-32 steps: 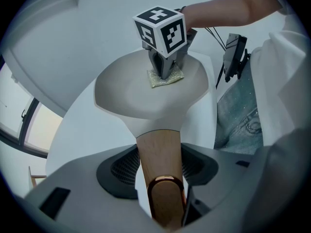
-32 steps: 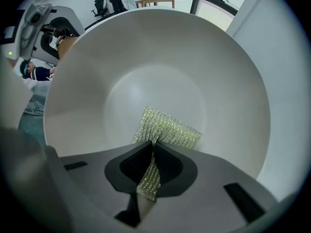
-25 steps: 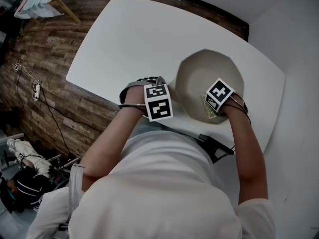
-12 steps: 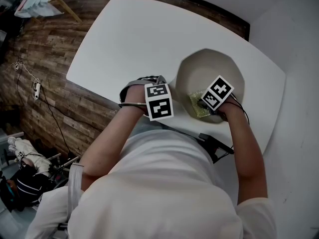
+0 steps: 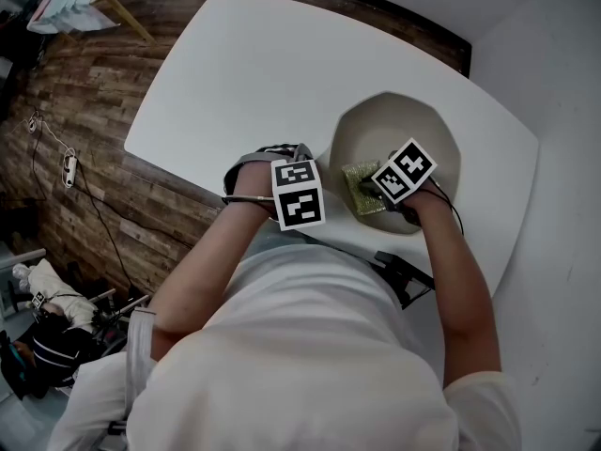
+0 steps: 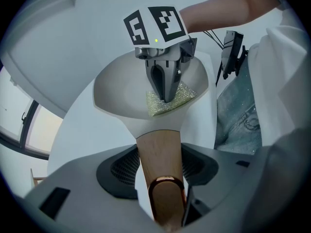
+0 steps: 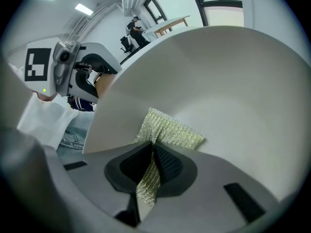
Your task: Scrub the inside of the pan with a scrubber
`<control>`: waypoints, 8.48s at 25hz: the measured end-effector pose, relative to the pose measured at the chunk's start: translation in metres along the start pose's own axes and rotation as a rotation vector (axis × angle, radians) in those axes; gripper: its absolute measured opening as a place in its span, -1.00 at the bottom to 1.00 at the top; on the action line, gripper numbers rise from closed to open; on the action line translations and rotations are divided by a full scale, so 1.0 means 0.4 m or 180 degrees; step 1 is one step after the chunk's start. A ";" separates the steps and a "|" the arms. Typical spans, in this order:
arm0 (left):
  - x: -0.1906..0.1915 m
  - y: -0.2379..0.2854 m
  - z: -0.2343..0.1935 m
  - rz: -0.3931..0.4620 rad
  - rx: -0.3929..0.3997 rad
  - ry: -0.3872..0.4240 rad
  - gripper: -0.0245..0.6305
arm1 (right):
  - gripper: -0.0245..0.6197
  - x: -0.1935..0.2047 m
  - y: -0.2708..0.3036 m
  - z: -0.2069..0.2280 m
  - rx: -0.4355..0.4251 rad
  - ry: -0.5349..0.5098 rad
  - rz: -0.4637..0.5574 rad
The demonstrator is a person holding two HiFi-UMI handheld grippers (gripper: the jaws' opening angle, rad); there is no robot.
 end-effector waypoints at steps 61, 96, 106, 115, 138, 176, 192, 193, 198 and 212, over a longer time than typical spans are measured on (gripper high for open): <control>0.004 -0.003 0.006 0.0016 0.0001 -0.0005 -0.19 | -0.81 0.011 -0.193 0.331 0.2560 0.0123 -0.0086; 0.003 0.005 0.001 0.0076 -0.0024 -0.0068 -0.19 | -0.81 0.214 -0.099 0.166 0.1265 0.0361 -0.1377; 0.004 0.014 -0.013 0.0197 -0.0172 -0.0024 -0.19 | -0.81 0.192 -0.057 0.103 0.0639 0.0430 -0.1018; 0.003 0.001 -0.002 0.0344 -0.0253 0.0031 -0.19 | -0.81 0.163 -0.032 0.026 0.0013 0.0571 -0.0462; 0.011 -0.087 -0.011 0.0563 -0.0571 0.0235 -0.19 | -0.81 0.052 -0.093 -0.073 -0.1103 0.0738 0.0902; -0.010 -0.470 -0.119 0.2981 -0.1284 -0.1780 -0.89 | -0.81 0.308 -0.688 -0.092 0.2316 0.0752 0.4439; 0.006 -0.467 -0.130 0.3408 -0.1353 -0.2142 -0.89 | -0.81 0.345 -0.754 -0.152 0.3178 0.0453 0.4522; 0.002 -0.470 -0.127 0.3442 -0.1336 -0.2128 -0.89 | -0.81 0.345 -0.758 -0.153 0.3195 0.0444 0.4516; 0.000 -0.476 -0.127 0.3476 -0.1390 -0.2139 -0.89 | -0.81 0.347 -0.773 -0.146 0.3233 0.0497 0.4533; 0.001 -0.486 -0.144 0.3502 -0.1474 -0.2233 -0.89 | -0.81 0.334 -0.778 -0.144 0.3200 0.0506 0.4586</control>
Point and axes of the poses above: the fingertips, and each gripper's own axes: y forward along the fingers, z to its right, x out of its underside, the point moved 2 cm from there along -y, backward along the fingers, and after that the axes turned 8 degrees about -z, right-handed, at the moved point
